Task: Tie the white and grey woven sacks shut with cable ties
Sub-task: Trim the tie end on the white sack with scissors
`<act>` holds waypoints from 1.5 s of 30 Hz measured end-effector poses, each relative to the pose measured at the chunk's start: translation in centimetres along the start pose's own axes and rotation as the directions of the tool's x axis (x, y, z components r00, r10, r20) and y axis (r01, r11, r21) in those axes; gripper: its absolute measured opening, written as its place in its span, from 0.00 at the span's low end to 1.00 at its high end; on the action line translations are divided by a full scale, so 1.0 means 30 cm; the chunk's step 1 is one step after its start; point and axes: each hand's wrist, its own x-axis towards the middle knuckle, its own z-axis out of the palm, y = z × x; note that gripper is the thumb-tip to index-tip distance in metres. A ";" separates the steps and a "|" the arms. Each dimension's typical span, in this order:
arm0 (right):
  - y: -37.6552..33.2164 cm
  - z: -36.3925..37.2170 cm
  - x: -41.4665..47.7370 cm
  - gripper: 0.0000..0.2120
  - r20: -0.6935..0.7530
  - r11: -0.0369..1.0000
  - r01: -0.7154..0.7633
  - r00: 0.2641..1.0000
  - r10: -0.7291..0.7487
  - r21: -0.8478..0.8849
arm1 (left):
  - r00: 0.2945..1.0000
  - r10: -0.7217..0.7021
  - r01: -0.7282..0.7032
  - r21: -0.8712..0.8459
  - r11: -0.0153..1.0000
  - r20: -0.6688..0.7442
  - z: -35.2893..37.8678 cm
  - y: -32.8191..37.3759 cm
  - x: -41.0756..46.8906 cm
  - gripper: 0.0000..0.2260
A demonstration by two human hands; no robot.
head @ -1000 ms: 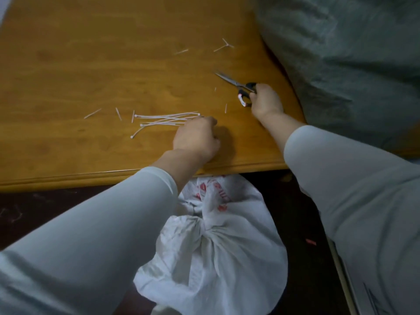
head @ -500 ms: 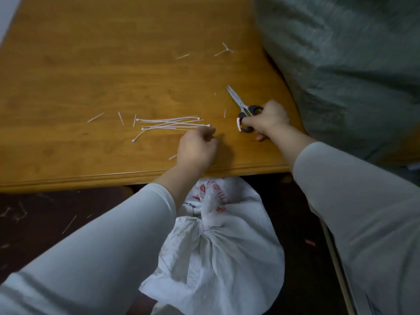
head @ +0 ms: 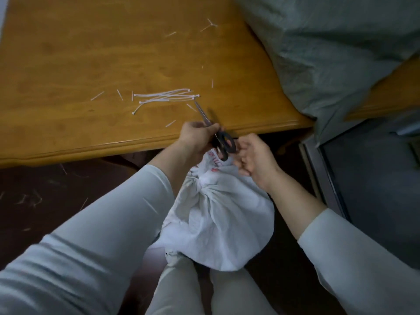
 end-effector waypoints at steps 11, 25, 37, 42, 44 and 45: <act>0.146 -0.087 -0.081 0.08 0.096 0.937 -0.162 0.975 0.200 -0.309 | 0.980 0.044 0.047 0.446 0.894 -0.192 -0.082 -0.176 -0.102 0.10; 0.318 -0.185 -0.066 0.23 0.069 0.870 -0.260 0.946 0.316 -0.420 | 0.852 -0.365 0.389 -0.011 0.921 -0.376 -0.086 -0.462 -0.007 0.09; 0.276 -0.206 -0.050 0.28 0.211 0.744 -0.225 0.872 0.442 -0.630 | 0.788 -0.410 0.353 -0.208 0.912 -0.460 -0.066 -0.499 -0.074 0.14; 0.256 -0.202 -0.032 0.33 0.212 0.621 -0.216 0.814 0.541 -0.753 | 0.773 -0.419 0.300 -0.307 0.903 -0.476 -0.076 -0.501 -0.104 0.12; 0.252 -0.204 -0.020 0.32 0.191 0.570 -0.212 0.802 0.565 -0.794 | 0.779 -0.406 0.295 -0.293 0.910 -0.478 -0.075 -0.502 -0.111 0.13; 0.250 -0.203 -0.014 0.32 0.183 0.551 -0.209 0.800 0.571 -0.808 | 0.782 -0.402 0.292 -0.289 0.912 -0.476 -0.072 -0.502 -0.115 0.13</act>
